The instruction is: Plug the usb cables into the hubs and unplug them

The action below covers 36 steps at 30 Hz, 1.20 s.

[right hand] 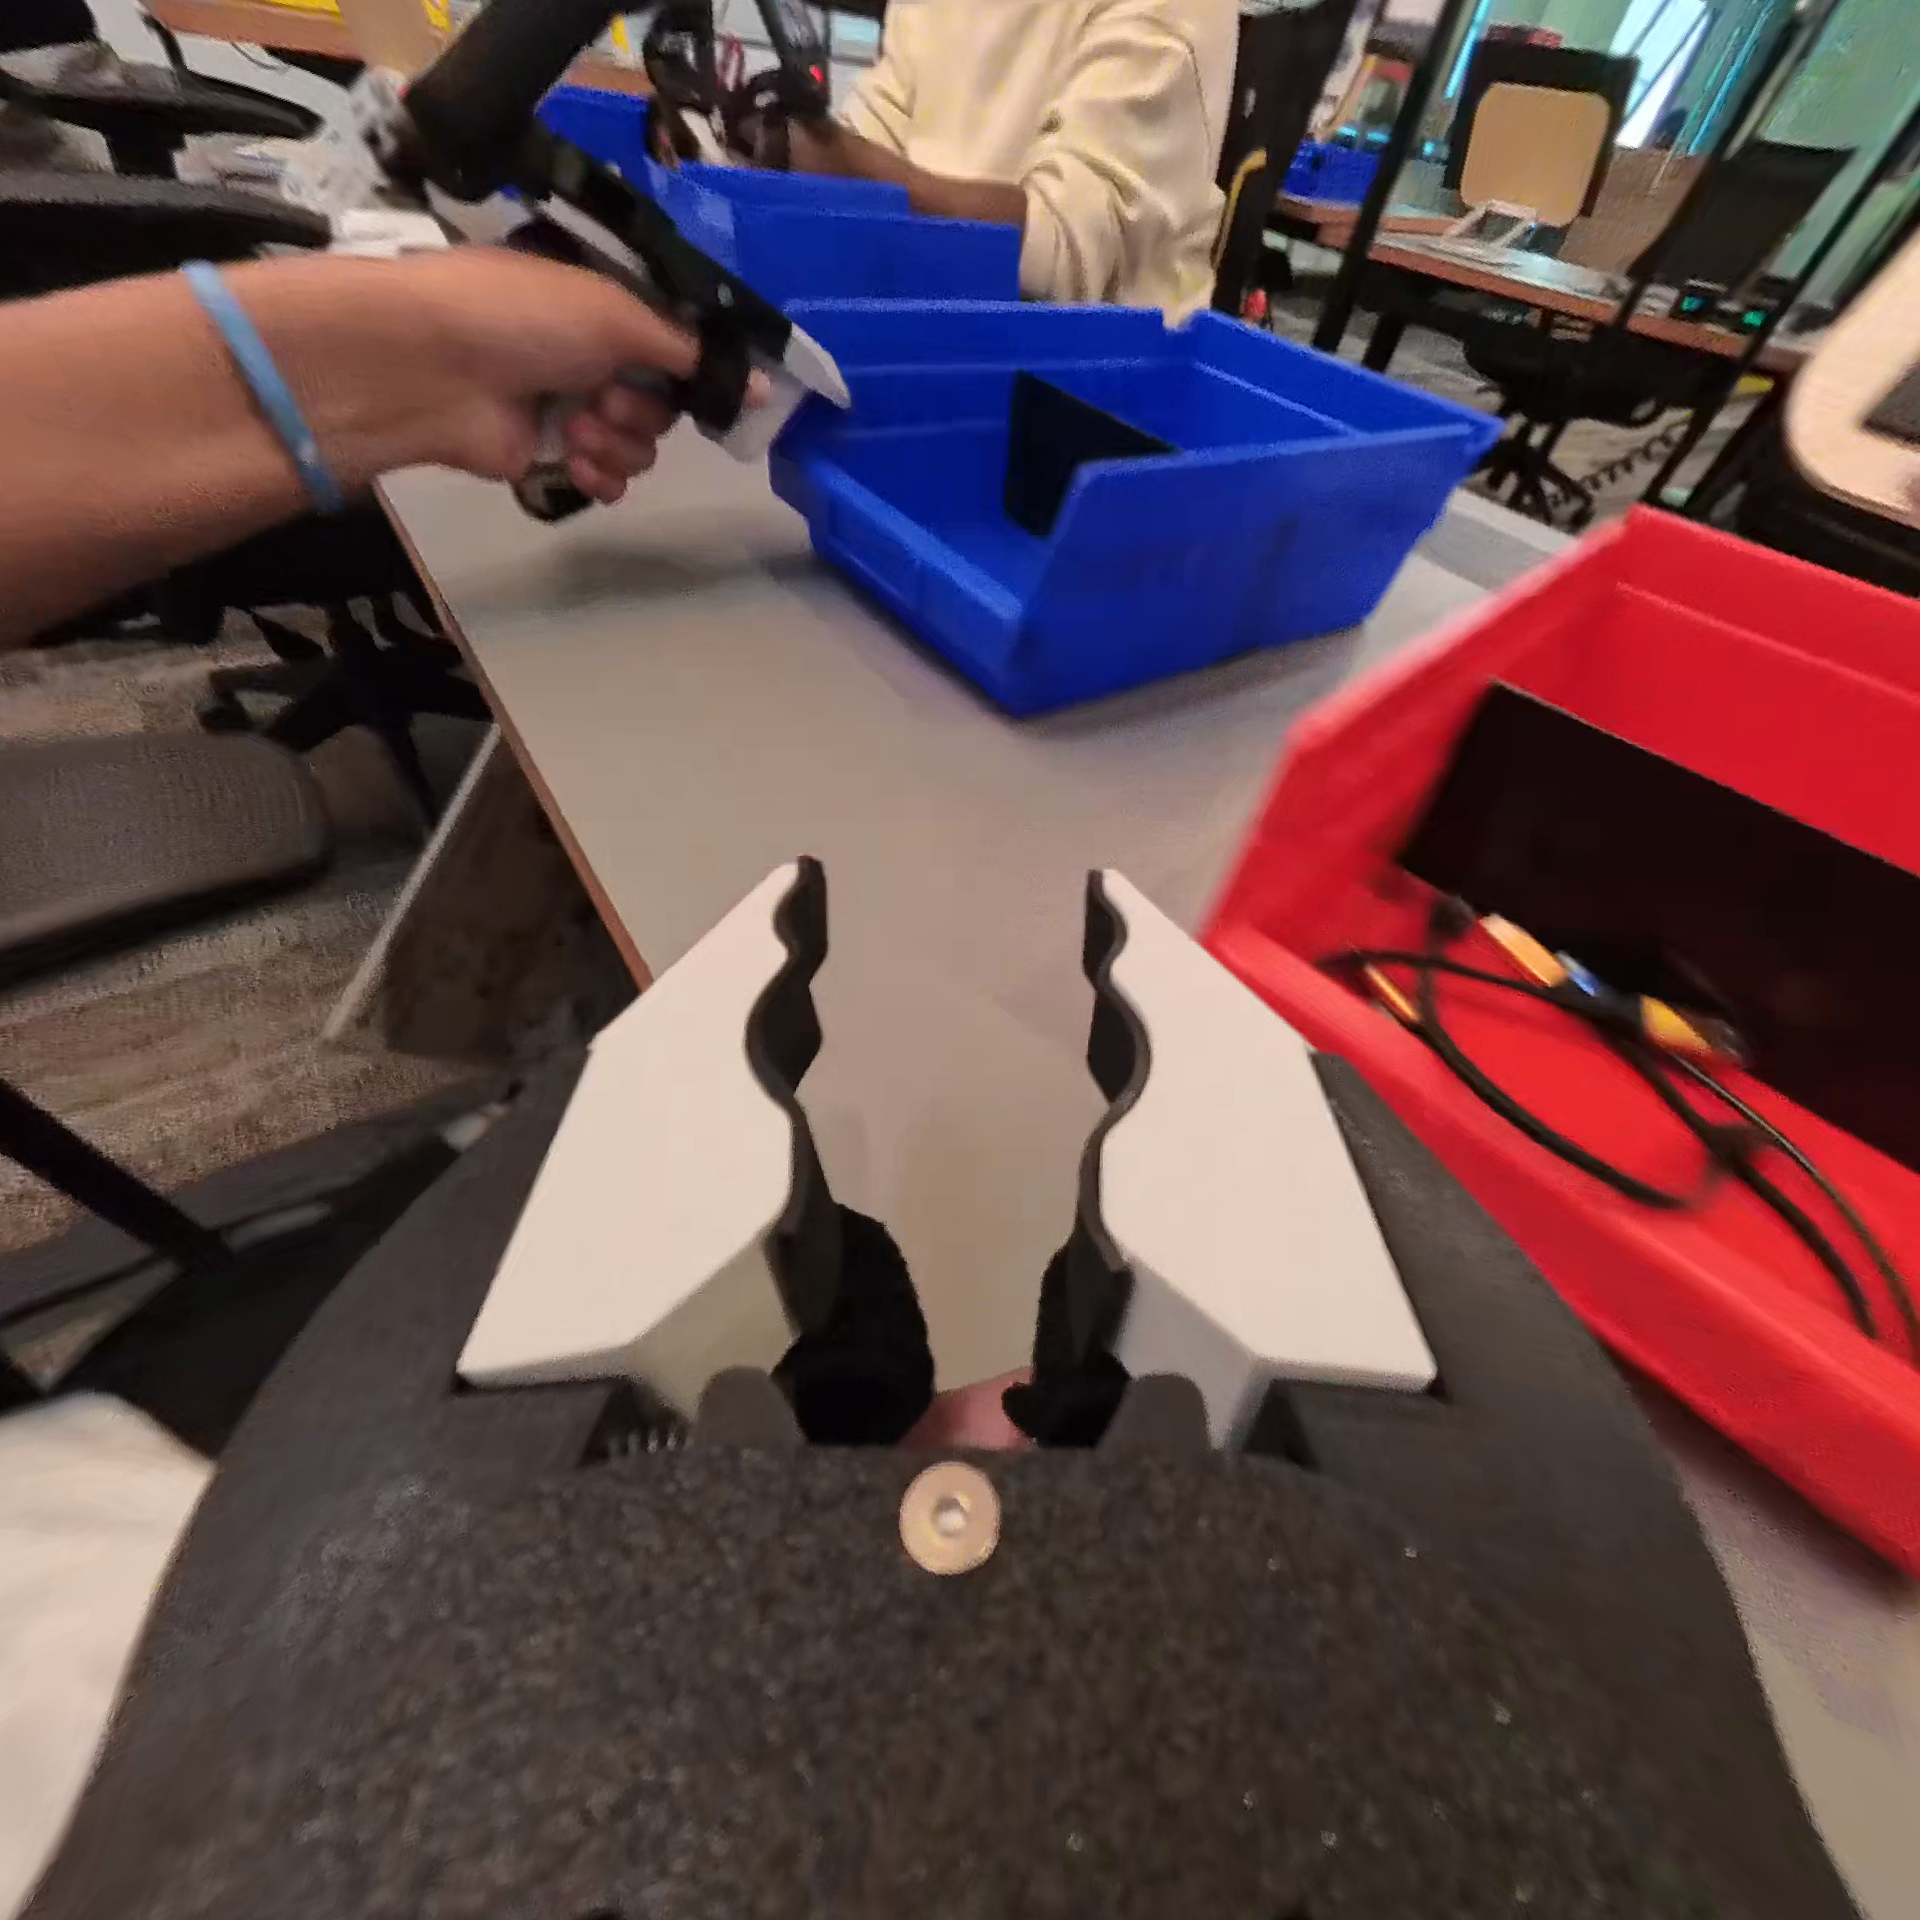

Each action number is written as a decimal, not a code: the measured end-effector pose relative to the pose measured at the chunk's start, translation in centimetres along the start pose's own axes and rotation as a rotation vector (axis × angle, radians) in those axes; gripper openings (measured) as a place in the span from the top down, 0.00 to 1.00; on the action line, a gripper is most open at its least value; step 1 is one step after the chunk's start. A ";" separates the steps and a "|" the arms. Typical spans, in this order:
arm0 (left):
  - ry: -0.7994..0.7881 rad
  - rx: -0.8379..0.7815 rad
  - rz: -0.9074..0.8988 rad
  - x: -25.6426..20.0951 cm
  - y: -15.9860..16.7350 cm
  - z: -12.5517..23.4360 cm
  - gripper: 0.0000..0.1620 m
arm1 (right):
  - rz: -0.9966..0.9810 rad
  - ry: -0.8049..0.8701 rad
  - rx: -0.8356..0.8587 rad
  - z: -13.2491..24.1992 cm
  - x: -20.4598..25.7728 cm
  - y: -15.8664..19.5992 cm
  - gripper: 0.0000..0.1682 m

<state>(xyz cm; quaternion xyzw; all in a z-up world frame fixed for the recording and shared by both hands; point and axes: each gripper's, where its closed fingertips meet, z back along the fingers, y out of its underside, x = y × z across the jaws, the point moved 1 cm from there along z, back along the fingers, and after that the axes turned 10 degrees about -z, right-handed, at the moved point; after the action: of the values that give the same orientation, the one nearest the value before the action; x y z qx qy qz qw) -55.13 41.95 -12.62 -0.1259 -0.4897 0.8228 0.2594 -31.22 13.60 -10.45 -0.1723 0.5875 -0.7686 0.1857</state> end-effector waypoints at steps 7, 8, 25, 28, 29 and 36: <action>-0.112 -0.005 -0.023 -3.8 4.5 8.4 0.98 | -0.100 0.374 -0.018 -9.6 0.3 -2.4 0.67; -0.121 -0.010 -0.015 -4.3 5.2 9.5 0.98 | -0.127 0.392 -0.001 -10.4 0.3 -1.9 0.67; -0.273 -0.234 -0.109 -12.1 2.1 21.6 0.96 | -0.250 0.297 -0.201 -5.8 1.4 -8.3 0.98; -0.275 -0.351 -0.167 -14.6 -2.9 22.5 0.96 | -0.183 0.357 -0.336 -1.8 -0.9 -13.1 0.98; -0.263 -0.390 -0.182 -15.8 -4.9 22.4 0.96 | -0.166 0.387 -0.377 -0.2 -2.1 -14.6 0.98; -0.095 -0.551 -0.343 -31.4 -16.4 16.4 0.95 | -0.141 0.712 -0.520 14.2 -16.8 -18.6 0.98</action>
<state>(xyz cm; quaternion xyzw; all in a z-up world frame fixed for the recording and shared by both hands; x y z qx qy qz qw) -31.54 18.80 8.23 -0.0686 -0.7195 0.6088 0.3271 -11.28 14.38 10.31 0.0225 0.7752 -0.6177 -0.1307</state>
